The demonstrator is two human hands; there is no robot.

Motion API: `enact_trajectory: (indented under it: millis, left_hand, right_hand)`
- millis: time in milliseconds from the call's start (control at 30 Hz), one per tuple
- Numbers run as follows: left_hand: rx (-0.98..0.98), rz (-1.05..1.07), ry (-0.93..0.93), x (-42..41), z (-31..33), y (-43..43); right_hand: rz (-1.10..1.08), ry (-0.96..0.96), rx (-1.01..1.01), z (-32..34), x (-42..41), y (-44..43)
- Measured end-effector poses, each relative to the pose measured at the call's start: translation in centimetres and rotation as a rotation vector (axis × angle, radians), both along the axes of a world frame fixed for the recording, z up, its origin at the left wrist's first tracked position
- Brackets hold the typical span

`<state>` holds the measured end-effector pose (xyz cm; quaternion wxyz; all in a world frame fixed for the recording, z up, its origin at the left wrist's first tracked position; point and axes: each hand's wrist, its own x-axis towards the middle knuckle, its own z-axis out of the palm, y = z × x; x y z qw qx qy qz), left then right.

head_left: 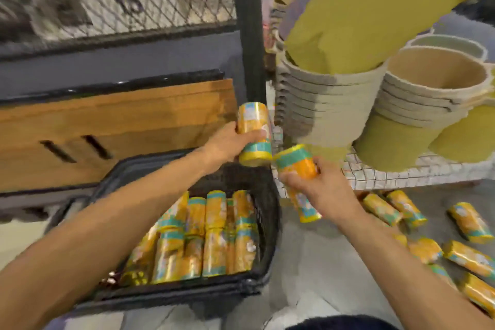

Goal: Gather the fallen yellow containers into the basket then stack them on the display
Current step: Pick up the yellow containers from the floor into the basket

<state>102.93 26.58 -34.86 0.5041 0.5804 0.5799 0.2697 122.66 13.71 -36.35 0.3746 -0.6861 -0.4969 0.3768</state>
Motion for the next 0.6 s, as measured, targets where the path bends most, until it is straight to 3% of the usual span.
enact_trajectory:
  millis: [167,267,500,600]
  left_hand:
    - [-0.036,0.207,0.227,-11.3,-2.4,-0.2]
    - [-0.108,0.257,0.411,-14.5,-5.8,-0.6]
    - [-0.225,0.169,0.71,-14.8,-13.9,0.3]
    - [-0.225,0.099,0.876,-14.5,-15.8,0.5]
  right_hand:
    - [0.328,-0.222,-0.264,-1.6,-12.0,1.7]
    - [0.434,-0.229,-0.434,-5.2,-17.6,1.9]
    - [0.37,-0.144,-0.616,-11.9,-22.2,2.0]
    - [0.473,-0.153,-0.632,-13.6,-22.5,2.7]
